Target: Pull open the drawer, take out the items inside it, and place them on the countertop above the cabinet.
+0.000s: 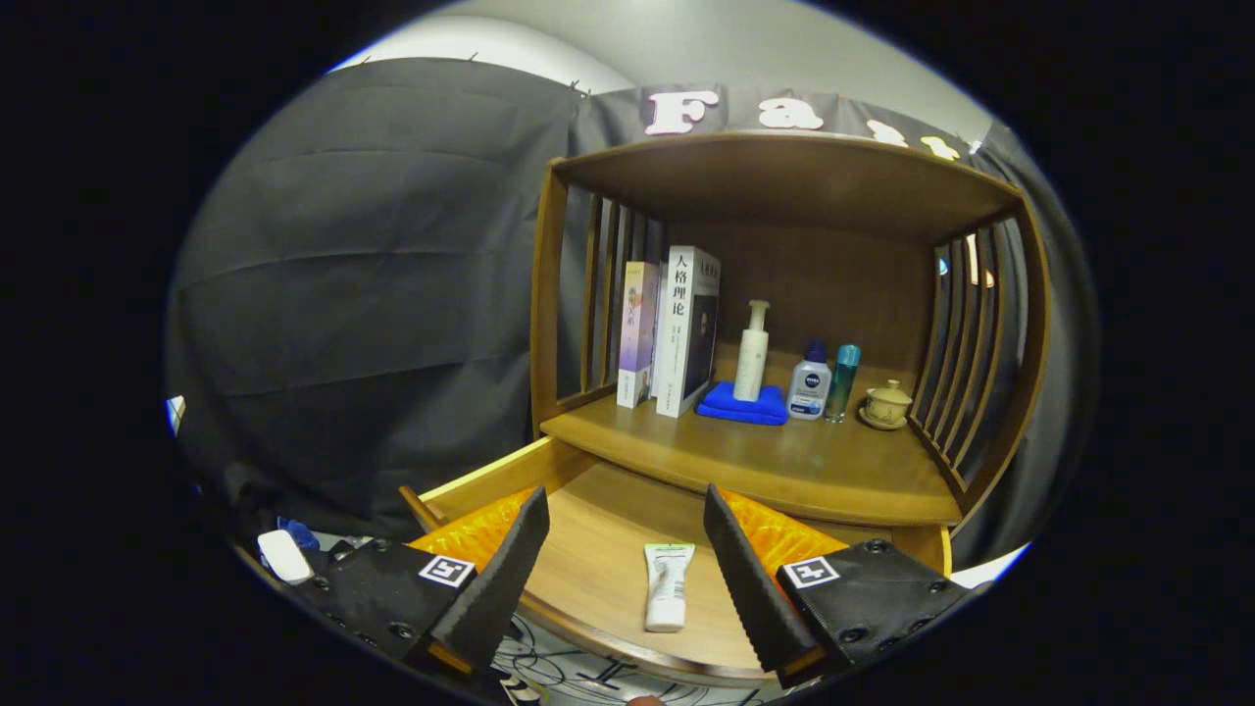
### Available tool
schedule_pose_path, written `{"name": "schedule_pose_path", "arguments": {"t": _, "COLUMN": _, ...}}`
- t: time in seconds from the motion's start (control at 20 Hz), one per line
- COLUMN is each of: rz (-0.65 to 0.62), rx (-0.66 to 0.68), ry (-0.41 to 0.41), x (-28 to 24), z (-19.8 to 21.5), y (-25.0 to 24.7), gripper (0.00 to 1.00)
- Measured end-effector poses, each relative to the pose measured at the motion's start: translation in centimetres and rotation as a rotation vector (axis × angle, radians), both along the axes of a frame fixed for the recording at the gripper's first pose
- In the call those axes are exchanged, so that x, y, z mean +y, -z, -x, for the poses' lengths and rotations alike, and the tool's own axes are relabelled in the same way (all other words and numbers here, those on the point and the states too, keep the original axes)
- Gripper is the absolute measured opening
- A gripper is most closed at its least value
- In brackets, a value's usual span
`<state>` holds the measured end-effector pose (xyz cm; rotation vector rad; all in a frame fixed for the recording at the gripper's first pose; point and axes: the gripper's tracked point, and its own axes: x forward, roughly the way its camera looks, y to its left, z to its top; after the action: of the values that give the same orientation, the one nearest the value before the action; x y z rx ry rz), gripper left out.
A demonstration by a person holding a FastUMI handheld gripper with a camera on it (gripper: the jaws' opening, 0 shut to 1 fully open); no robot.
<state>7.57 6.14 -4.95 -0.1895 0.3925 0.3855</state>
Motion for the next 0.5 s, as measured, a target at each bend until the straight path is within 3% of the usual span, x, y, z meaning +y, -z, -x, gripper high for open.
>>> {"name": "schedule_pose_path", "arguments": {"t": 0.5, "rz": 0.091, "rx": 0.307, "ry": -0.092, "x": -0.3, "z": -5.1, "y": 5.3, "gripper": 0.98}}
